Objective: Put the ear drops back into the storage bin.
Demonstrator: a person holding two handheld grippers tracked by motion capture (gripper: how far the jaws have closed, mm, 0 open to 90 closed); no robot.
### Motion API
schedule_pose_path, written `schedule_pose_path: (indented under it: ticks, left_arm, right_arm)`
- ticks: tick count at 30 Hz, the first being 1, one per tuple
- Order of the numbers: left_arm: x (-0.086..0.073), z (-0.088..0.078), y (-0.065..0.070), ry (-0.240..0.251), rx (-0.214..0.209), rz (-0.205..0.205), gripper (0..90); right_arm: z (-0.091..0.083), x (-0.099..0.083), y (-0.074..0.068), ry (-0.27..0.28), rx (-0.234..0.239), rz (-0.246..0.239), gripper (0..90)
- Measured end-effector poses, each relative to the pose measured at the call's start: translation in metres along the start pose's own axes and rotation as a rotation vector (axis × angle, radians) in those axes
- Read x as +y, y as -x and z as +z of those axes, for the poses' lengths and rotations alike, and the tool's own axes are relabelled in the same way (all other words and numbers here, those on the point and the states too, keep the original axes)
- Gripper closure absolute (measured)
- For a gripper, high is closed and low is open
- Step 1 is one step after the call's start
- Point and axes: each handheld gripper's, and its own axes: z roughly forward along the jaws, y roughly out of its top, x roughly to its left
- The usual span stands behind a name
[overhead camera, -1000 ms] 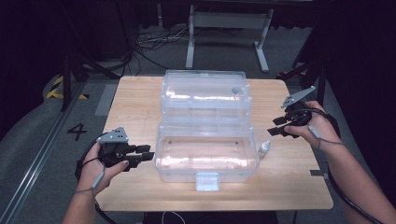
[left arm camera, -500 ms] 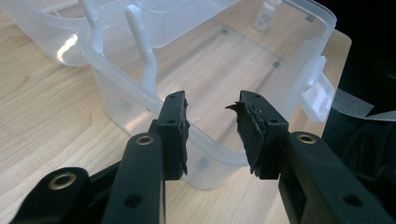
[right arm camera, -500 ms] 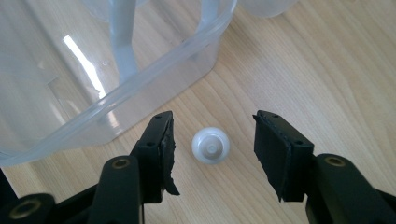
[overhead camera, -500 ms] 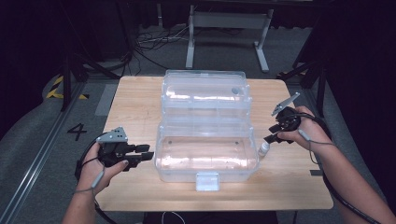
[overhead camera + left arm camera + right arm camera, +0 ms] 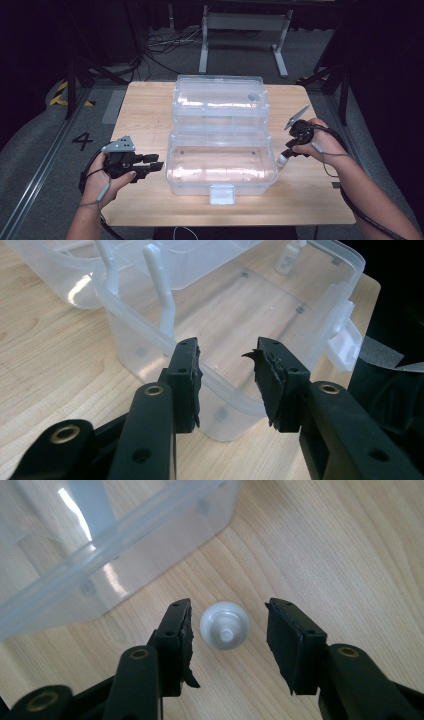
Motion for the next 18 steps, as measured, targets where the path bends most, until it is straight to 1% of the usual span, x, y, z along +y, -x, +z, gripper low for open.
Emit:
schedule_pose_path:
  ticks: [1, 5, 10, 12, 14, 15, 18]
  left_arm:
    - [0.000, 0.000, 0.000, -0.001, 0.002, 0.000, 62.6]
    - [0.000, -0.001, -0.001, 0.001, 0.004, -0.002, 62.6]
    - [0.000, -0.001, -0.001, 0.000, 0.005, -0.002, 62.6]
    - [0.000, -0.002, -0.002, 0.004, 0.008, -0.002, 62.6]
    - [0.000, -0.002, -0.001, 0.004, 0.009, -0.004, 62.5]
    - [-0.001, -0.002, -0.002, 0.007, 0.011, -0.003, 62.6]
    - [-0.001, -0.003, -0.002, 0.011, 0.011, -0.008, 62.6]
  right_arm:
    - [0.002, 0.000, 0.000, -0.013, -0.001, 0.000, 55.1]
    - [0.007, 0.000, 0.000, -0.031, -0.004, -0.008, 57.4]
    - [0.011, 0.001, -0.001, -0.056, 0.002, -0.005, 59.8]
    - [0.014, 0.001, -0.001, -0.070, 0.000, -0.015, 62.8]
    - [0.014, 0.001, -0.001, -0.069, 0.000, -0.022, 64.2]
    - [0.015, 0.001, -0.002, -0.080, 0.002, -0.027, 70.0]
    - [0.015, 0.002, -0.003, -0.086, -0.004, -0.029, 71.4]
